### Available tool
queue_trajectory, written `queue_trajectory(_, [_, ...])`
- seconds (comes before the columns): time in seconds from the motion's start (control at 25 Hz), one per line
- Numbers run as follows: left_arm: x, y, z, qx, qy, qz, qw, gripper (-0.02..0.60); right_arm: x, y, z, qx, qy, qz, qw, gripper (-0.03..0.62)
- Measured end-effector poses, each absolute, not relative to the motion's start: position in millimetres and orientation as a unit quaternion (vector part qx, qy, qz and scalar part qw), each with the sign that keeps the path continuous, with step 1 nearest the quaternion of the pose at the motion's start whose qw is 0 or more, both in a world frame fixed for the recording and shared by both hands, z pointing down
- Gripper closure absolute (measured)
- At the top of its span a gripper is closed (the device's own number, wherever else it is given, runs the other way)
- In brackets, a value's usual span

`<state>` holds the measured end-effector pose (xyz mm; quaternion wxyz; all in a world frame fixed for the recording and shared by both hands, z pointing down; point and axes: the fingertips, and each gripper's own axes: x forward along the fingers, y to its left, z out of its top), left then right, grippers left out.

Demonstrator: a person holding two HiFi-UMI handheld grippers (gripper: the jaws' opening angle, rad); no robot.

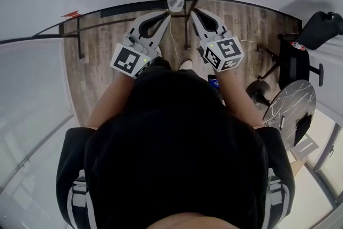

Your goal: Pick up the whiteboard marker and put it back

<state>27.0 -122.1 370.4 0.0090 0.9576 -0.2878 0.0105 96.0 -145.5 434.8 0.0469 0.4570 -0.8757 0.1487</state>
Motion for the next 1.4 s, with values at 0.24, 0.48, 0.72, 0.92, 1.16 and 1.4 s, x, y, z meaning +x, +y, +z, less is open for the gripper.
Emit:
queue_trajectory(0.24, [17, -138, 373, 0.962, -0.271, 0.013, 0.01, 0.578, 93, -177, 475, 0.496, -0.846, 0.183, 0.074, 0.532])
queue_trajectory(0.48, [7, -150, 375, 0.967, -0.255, 0.014, 0.01, 0.578, 87, -205, 521, 0.515, -0.817, 0.243, 0.09, 0.488])
queue_trajectory(0.72, [-5, -163, 382, 0.969, -0.248, 0.014, 0.017, 0.578, 87, -228, 541, 0.542, -0.787, 0.279, 0.092, 0.468])
queue_trajectory(0.92, [-11, -171, 383, 0.969, -0.246, 0.015, 0.02, 0.578, 88, -241, 561, 0.554, -0.769, 0.3, 0.103, 0.445])
queue_trajectory(1.16, [-18, -174, 389, 0.969, -0.243, 0.017, 0.027, 0.578, 91, -248, 587, 0.565, -0.746, 0.334, 0.108, 0.439])
queue_trajectory(1.4, [-24, -179, 392, 0.969, -0.246, 0.019, 0.031, 0.578, 92, -258, 602, 0.569, -0.729, 0.367, 0.098, 0.437])
